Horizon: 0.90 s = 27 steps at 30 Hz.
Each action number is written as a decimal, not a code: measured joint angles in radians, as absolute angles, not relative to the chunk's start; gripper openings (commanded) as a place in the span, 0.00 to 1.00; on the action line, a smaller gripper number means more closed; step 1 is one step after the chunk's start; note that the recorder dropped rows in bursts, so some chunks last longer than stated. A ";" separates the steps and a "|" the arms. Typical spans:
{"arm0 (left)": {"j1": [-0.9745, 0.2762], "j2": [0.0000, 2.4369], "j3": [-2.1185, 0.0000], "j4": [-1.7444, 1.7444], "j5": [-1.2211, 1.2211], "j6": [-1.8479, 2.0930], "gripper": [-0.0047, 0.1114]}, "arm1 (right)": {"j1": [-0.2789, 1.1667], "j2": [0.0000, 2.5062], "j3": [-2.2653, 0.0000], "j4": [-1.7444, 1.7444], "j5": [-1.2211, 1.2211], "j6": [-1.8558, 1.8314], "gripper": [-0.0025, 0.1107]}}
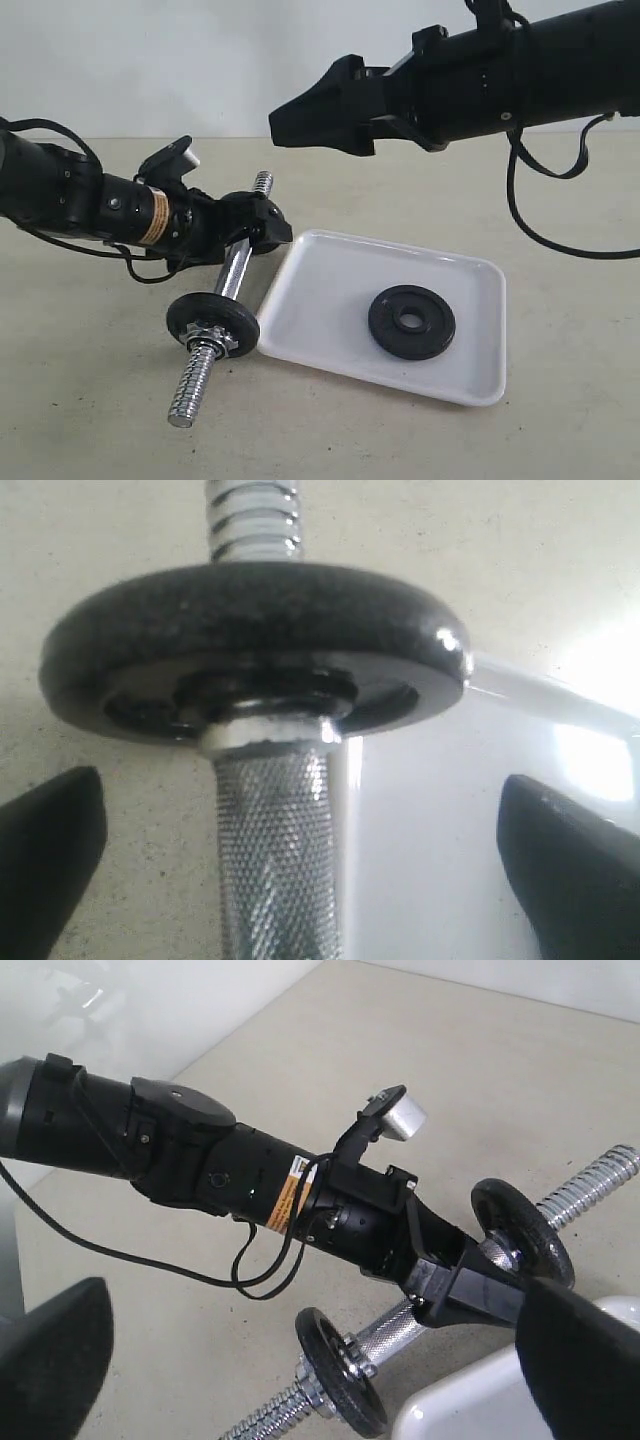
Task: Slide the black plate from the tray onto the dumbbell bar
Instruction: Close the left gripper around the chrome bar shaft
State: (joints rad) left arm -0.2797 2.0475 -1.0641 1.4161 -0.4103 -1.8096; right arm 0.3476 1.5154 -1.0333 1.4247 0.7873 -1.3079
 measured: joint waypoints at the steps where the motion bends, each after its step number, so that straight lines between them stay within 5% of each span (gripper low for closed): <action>1: -0.280 2.048 -1.064 1.414 -0.412 -1.808 0.98 | 0.348 1.515 -1.033 1.425 0.787 -1.308 0.90; 27: -0.280 2.051 -1.064 1.325 -0.521 -1.786 0.98 | 0.348 1.515 -1.033 1.425 0.787 -1.307 0.90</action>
